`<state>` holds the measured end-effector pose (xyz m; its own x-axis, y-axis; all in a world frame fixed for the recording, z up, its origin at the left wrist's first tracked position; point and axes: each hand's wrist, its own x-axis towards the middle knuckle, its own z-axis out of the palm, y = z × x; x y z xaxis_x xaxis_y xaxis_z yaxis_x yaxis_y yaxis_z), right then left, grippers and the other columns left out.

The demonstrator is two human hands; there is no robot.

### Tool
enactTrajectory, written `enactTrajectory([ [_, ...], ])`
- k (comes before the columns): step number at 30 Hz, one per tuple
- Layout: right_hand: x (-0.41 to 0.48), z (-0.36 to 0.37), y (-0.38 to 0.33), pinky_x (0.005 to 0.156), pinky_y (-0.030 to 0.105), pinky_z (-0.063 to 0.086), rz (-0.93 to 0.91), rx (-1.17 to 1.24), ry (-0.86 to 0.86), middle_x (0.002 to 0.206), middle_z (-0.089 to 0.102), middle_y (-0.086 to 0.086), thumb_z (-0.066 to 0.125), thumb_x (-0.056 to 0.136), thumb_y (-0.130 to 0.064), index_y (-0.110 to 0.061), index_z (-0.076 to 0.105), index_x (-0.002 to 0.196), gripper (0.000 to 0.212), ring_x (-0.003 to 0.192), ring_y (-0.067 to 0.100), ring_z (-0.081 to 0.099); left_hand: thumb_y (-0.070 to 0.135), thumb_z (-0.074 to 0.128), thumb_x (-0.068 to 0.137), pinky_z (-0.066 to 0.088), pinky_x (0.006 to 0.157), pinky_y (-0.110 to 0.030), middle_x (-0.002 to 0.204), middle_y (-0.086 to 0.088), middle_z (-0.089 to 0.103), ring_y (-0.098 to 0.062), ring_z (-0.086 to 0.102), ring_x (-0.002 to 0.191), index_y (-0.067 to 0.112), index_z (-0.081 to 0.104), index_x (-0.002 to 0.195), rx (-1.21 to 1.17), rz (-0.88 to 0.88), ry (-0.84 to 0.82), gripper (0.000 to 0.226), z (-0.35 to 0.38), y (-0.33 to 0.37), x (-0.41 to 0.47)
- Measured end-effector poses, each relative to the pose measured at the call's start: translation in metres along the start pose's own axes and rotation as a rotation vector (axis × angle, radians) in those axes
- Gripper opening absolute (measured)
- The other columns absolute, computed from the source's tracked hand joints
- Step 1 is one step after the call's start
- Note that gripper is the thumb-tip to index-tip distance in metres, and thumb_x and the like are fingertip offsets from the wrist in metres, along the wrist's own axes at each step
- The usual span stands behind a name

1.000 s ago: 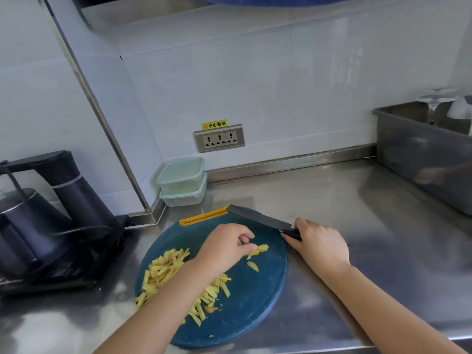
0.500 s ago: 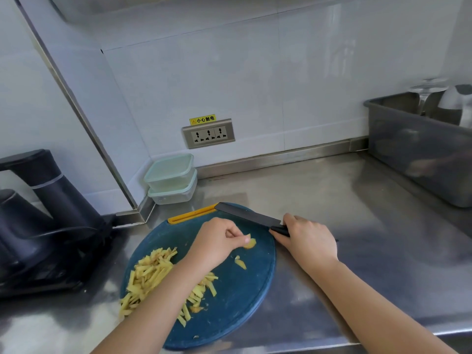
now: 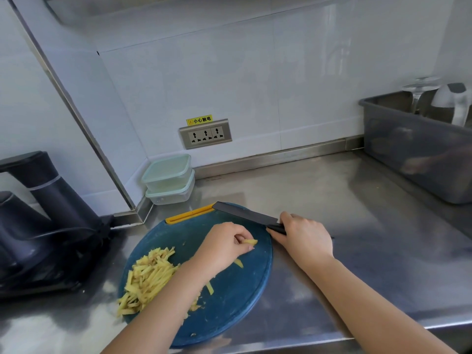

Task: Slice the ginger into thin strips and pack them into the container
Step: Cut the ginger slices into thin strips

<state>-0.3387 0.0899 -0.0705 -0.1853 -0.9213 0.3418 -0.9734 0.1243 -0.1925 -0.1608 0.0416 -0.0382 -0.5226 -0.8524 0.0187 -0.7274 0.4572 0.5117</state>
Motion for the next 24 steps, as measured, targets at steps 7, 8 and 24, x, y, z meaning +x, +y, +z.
enactTrajectory([
  [7,0.0,0.001,0.0,0.058,0.029,0.032,-0.009,-0.027,0.004,0.092,0.063,-0.002,0.037,0.096,-0.058,-0.019,0.037,0.089,0.039,0.083,0.022,0.062,0.023,0.071,0.084,0.046,0.077,-0.018,0.099,0.01,0.061,0.0,0.056,0.087,0.027,0.072,0.106,0.035,0.103,-0.172,0.022,-0.019,-0.007,-0.007],
  [8,0.0,0.001,-0.001,0.057,0.029,0.031,-0.011,-0.031,0.002,0.092,0.063,-0.002,0.037,0.096,-0.058,-0.019,0.037,0.089,0.039,0.083,0.022,0.062,0.025,0.07,0.085,0.046,0.078,-0.018,0.099,0.013,0.06,0.003,0.056,0.086,0.028,0.07,0.11,0.032,0.1,-0.153,0.025,-0.021,-0.006,-0.009],
  [24,-0.001,-0.002,-0.001,0.058,0.029,0.033,-0.011,-0.012,-0.009,0.093,0.062,-0.003,0.037,0.096,-0.058,-0.02,0.038,0.09,0.038,0.083,0.021,0.062,0.027,0.076,0.079,0.049,0.067,-0.012,0.077,0.013,0.066,0.006,0.058,0.069,0.024,0.069,0.08,0.024,0.058,-0.205,0.008,-0.03,-0.013,-0.033],
])
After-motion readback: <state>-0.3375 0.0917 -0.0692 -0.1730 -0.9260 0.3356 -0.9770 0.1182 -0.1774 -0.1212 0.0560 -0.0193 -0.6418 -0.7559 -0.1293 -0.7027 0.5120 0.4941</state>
